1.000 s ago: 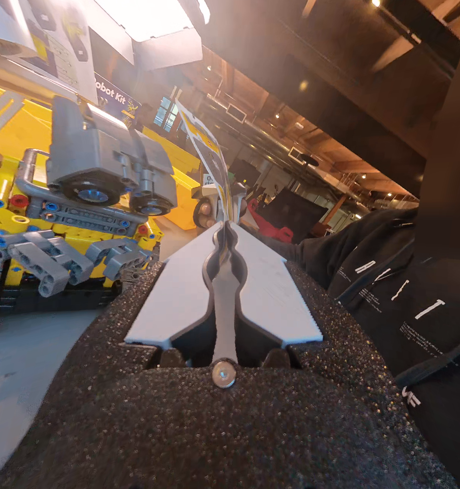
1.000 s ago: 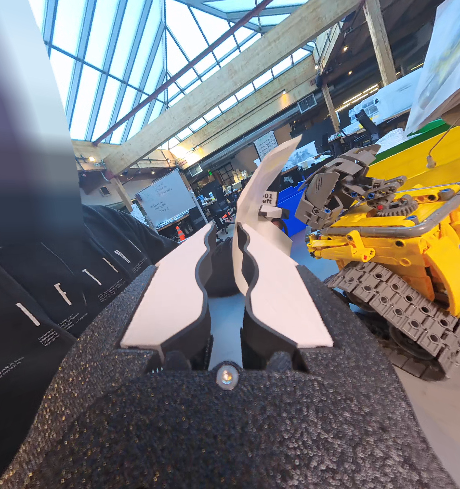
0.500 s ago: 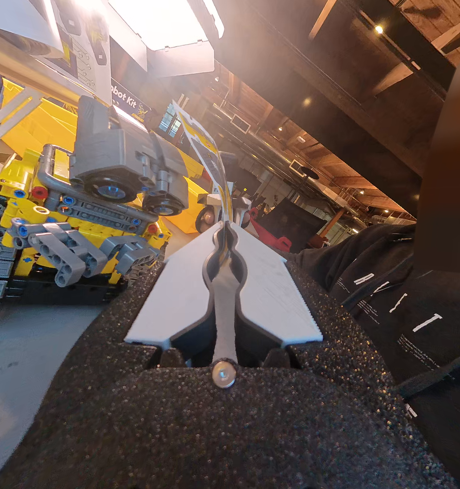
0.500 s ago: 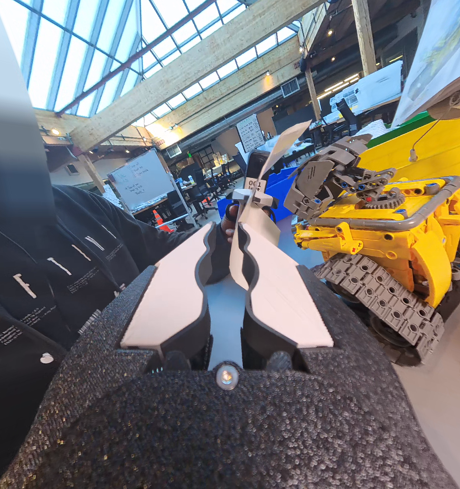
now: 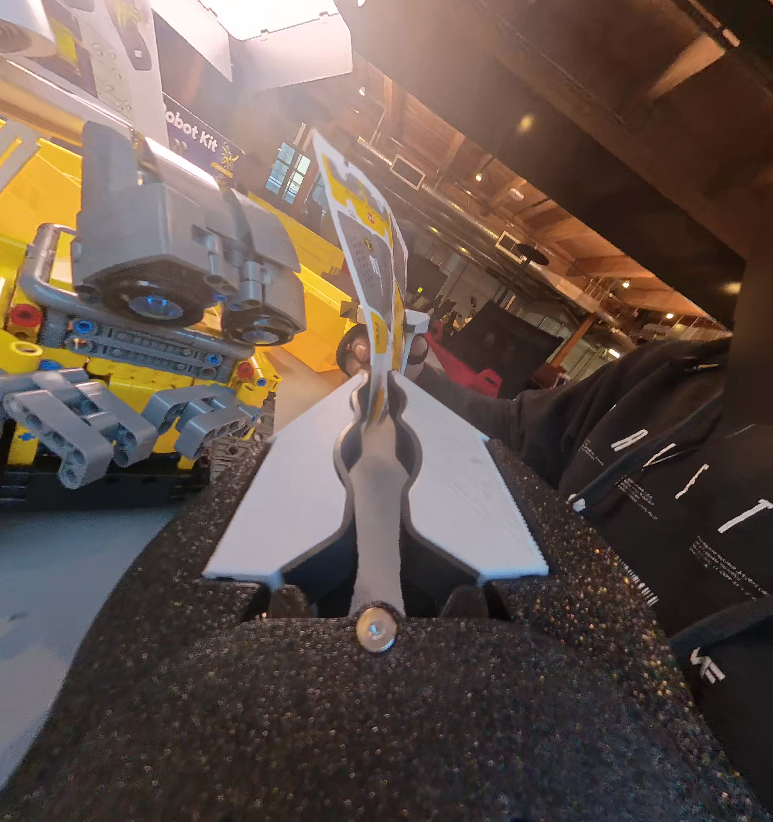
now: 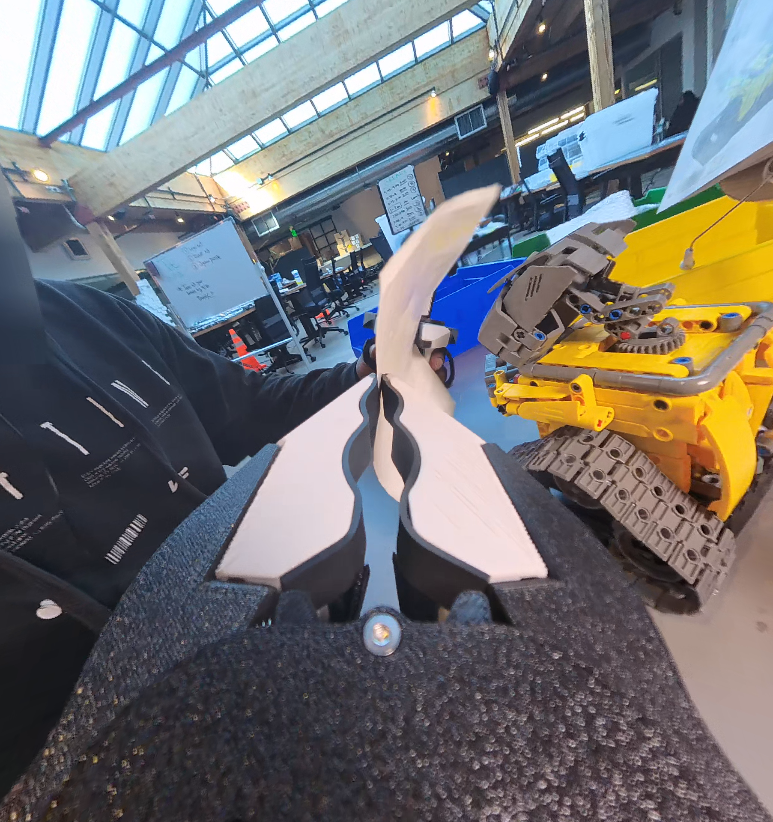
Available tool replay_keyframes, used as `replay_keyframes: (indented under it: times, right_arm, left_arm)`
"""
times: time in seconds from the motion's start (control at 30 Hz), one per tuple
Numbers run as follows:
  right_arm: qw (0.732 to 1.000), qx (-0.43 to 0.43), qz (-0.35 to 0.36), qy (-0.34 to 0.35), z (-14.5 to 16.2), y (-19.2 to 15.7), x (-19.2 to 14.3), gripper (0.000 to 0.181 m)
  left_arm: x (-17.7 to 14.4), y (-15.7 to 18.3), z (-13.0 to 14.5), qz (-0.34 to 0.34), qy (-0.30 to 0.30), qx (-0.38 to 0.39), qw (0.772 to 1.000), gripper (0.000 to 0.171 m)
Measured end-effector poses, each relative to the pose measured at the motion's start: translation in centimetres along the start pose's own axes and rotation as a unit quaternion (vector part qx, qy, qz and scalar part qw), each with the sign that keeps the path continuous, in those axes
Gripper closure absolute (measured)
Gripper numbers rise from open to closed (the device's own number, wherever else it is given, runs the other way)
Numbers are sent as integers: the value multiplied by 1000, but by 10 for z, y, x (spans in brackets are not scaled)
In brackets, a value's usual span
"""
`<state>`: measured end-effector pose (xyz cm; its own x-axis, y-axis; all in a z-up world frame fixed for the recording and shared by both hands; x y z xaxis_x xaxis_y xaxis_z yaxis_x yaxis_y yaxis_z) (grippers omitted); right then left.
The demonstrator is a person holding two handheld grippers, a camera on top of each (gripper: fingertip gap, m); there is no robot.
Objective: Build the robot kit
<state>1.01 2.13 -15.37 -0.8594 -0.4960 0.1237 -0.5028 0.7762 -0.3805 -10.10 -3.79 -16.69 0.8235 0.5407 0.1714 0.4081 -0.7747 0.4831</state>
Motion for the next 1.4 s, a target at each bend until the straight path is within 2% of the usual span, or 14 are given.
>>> replay_keyframes:
  times: [0.1, 0.2, 0.3, 0.37, 0.47, 0.6, 0.73, 0.8, 0.9, 0.97, 1.03, 1.17, 1.33, 1.4]
  right_arm:
    - [998, 55, -13, -17, 4, 0, 1, 181]
    - [991, 119, -37, -40, 14, -5, 8, 181]
    - [980, 181, -71, -47, 20, -13, 18, 181]
    - [975, 205, -79, -45, 21, -16, 21, 181]
    - [973, 215, -64, -45, 23, -11, 21, 181]
    - [978, 194, -26, -66, 27, 0, 16, 181]
    - [983, 142, 16, -114, 30, 2, 11, 181]
    - [982, 139, 30, -125, 30, 2, 11, 181]
    - [984, 134, 2, -120, 26, -9, 16, 181]
    - [983, 125, -11, -135, 29, -17, 20, 181]
    - [981, 98, -27, -167, 36, -26, 21, 181]
    - [979, 82, -53, -179, 35, -41, 19, 181]
    - [980, 90, -69, -161, 28, -42, 12, 181]
    - [981, 85, -59, -164, 30, -37, 11, 181]
  left_arm:
    - [5, 9, 1, -1, -21, 48, 999, 143]
    - [16, 17, 6, -5, -52, 79, 996, 133]
    - [28, 26, 10, 3, -80, 103, 991, 134]
    - [32, 35, 11, 20, -79, 104, 991, 141]
    - [30, 23, 7, -38, -79, 133, 987, 144]
    - [10, 7, -11, -112, -68, 170, 977, 139]
    - [-9, 15, -51, -191, -75, 280, 938, 128]
    - [-1, 32, -55, -190, -124, 339, 913, 129]
    - [23, 40, -27, -169, -252, 385, 872, 118]
    - [38, 36, -4, -154, -313, 404, 846, 110]
    - [47, 29, 15, -139, -356, 402, 832, 105]
    - [57, 35, 34, -85, -372, 364, 849, 128]
    - [64, 47, 40, -22, -324, 273, 906, 158]
    - [64, 46, 41, -14, -301, 226, 927, 161]
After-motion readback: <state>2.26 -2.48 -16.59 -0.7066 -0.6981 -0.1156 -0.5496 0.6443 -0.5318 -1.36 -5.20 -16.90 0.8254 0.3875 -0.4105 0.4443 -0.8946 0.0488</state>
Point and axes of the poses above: each gripper's, where its closed fingertips meet, x out along the fingers, z out of its underside, y = z × x across the jaws, the point moved 2 cm from there along -x, back along the fingers, and after that the axes turned 1 degree about x, right-handed, at the moved point
